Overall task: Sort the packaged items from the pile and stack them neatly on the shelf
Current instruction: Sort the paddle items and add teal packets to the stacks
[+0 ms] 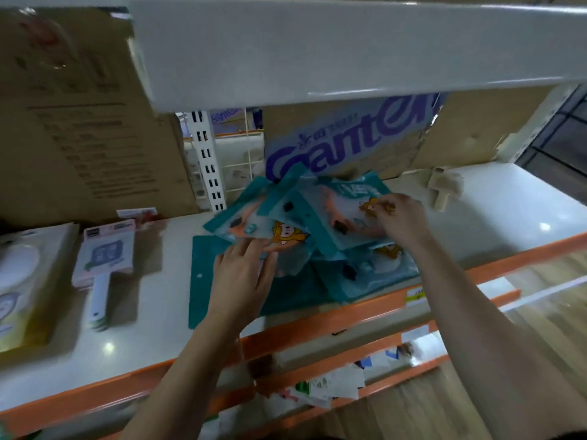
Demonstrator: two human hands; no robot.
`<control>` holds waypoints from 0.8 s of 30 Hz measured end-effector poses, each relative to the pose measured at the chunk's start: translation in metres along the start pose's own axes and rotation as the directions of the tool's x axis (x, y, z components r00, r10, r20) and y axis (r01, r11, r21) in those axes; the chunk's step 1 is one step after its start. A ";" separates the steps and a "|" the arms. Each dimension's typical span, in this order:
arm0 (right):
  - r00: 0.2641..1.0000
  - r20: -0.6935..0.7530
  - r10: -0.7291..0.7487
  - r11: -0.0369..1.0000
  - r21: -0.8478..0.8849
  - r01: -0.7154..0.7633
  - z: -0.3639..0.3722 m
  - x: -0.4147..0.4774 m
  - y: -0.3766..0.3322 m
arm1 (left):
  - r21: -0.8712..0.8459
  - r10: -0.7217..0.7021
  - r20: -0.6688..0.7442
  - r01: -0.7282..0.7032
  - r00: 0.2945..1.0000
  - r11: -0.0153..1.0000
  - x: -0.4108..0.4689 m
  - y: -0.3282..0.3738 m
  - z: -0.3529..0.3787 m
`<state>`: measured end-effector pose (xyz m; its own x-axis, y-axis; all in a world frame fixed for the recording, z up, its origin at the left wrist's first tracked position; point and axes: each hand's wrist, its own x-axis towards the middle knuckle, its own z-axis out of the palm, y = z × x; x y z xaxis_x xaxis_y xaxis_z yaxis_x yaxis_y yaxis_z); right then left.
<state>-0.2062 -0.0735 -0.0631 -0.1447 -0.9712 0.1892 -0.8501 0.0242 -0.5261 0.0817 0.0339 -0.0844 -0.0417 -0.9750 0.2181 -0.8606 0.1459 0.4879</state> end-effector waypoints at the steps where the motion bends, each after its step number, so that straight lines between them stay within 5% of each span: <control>1: 0.999 0.035 -0.030 0.999 -0.017 0.031 0.000 0.009 0.004 | 0.000 -0.015 -0.010 0.015 1.000 1.000 0.001 0.005 0.003; 8: 0.881 0.393 -0.264 0.959 0.010 0.283 0.010 0.065 0.000 | -0.056 -0.147 -0.059 0.144 0.987 0.988 -0.004 0.025 0.022; 12: 0.812 0.510 -0.285 0.954 0.068 0.292 0.016 0.083 -0.005 | -0.106 -0.235 -0.082 0.226 0.969 0.968 -0.011 0.028 0.024; 17: 0.763 0.559 -0.323 0.916 -0.018 0.401 0.014 0.096 -0.001 | -0.133 -0.302 -0.138 0.285 0.943 0.949 -0.010 0.025 0.028; 24: 0.834 0.488 -0.257 0.947 -0.043 0.317 0.007 0.094 0.008 | -0.200 -0.474 -0.207 0.437 0.856 0.877 0.008 0.019 0.031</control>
<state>-0.2229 -0.1663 -0.0554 0.3450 -0.9319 -0.1117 -0.8732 -0.2751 -0.4022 0.0494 0.0237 -0.0995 0.4773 -0.8690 0.1305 -0.6712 -0.2647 0.6924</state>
